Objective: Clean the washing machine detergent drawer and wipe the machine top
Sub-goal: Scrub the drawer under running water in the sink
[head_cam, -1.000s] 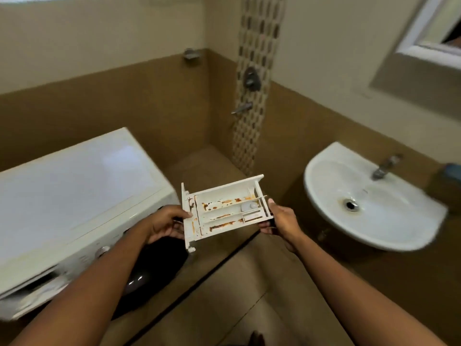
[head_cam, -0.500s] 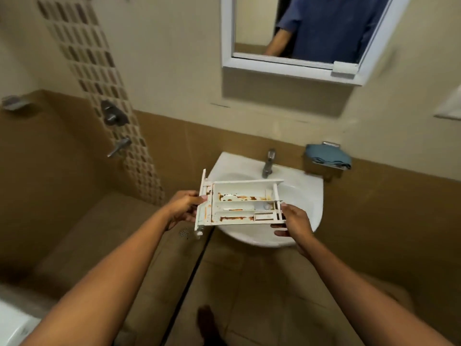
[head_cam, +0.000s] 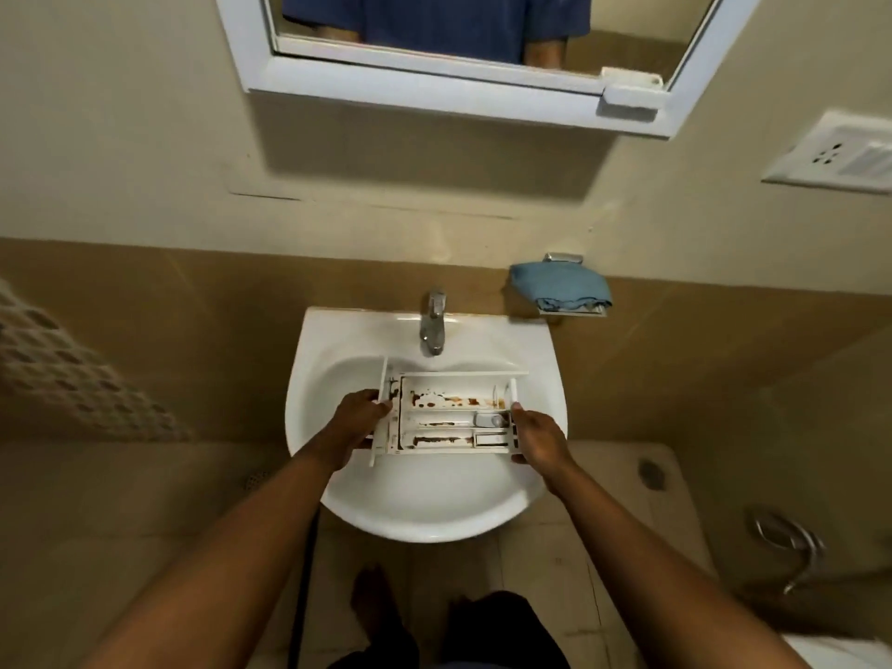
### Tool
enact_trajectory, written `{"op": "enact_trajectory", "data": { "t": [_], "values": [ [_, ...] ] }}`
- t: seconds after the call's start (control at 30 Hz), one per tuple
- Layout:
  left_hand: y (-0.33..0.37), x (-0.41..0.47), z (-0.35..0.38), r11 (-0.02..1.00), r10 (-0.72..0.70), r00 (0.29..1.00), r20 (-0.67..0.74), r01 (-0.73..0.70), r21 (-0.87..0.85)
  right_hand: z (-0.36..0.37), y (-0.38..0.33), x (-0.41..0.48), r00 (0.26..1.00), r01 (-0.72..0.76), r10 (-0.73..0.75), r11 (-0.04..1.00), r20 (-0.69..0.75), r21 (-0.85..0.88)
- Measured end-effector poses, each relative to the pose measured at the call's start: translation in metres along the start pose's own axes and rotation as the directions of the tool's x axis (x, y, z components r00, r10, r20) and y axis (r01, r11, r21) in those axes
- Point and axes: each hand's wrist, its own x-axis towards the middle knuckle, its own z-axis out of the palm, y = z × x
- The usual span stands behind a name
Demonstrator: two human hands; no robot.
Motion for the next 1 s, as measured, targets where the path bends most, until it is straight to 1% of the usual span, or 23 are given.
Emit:
{"op": "enact_trajectory", "data": {
  "t": [0.13,0.27,0.33,0.43,0.5,0.57,0.7,0.8,0.83,0.9,0.93,1.0],
  "values": [
    [0.003,0.024,0.0,0.998,-0.051,0.999,0.003,0.051,-0.028,0.011,-0.006,0.017,0.998,0.048,-0.053,0.987,-0.028,-0.155],
    [0.001,0.041,0.004,0.997,-0.07,0.997,0.018,0.07,-0.026,0.01,-0.008,0.037,1.0,0.002,-0.006,0.964,-0.017,-0.268],
    [-0.001,0.046,0.008,0.998,-0.055,0.998,0.031,0.056,-0.022,0.011,-0.006,0.045,0.999,-0.018,0.01,0.963,-0.03,-0.267],
    [-0.004,0.05,0.011,1.0,-0.027,1.0,-0.004,0.027,0.0,0.013,-0.006,0.05,0.997,-0.062,0.052,0.983,-0.063,-0.17],
    [-0.002,0.051,0.012,0.999,-0.04,0.999,-0.01,0.04,-0.008,0.015,-0.007,0.052,0.996,-0.061,0.049,0.983,-0.078,-0.171],
    [-0.001,0.052,0.011,0.998,-0.06,0.998,0.015,0.06,-0.015,0.015,-0.004,0.056,0.994,-0.078,0.062,0.982,-0.092,-0.174],
    [-0.001,0.056,0.007,0.996,-0.085,0.996,0.029,0.086,-0.018,0.015,0.001,0.066,0.992,-0.075,0.037,0.945,-0.123,-0.317],
    [0.003,0.06,0.008,0.997,-0.079,0.997,0.006,0.079,-0.018,0.015,-0.003,0.067,0.975,-0.125,0.026,0.885,-0.221,-0.448],
    [0.005,0.06,0.009,0.997,-0.072,0.997,-0.021,0.072,-0.003,0.014,-0.005,0.065,0.964,-0.137,0.001,0.857,-0.264,-0.497],
    [0.011,0.059,0.007,0.998,-0.048,0.996,-0.082,0.052,0.044,0.013,-0.01,0.063,0.939,-0.092,-0.121,0.814,-0.323,-0.573],
    [0.013,0.06,0.005,0.997,-0.035,0.994,-0.102,0.041,0.066,0.011,-0.012,0.062,0.924,-0.042,-0.194,0.805,-0.33,-0.591],
    [0.016,0.061,0.0,0.992,-0.003,0.991,-0.135,0.02,0.125,0.008,-0.018,0.063,0.912,0.092,-0.301,0.811,-0.277,-0.578]
  ]
}}
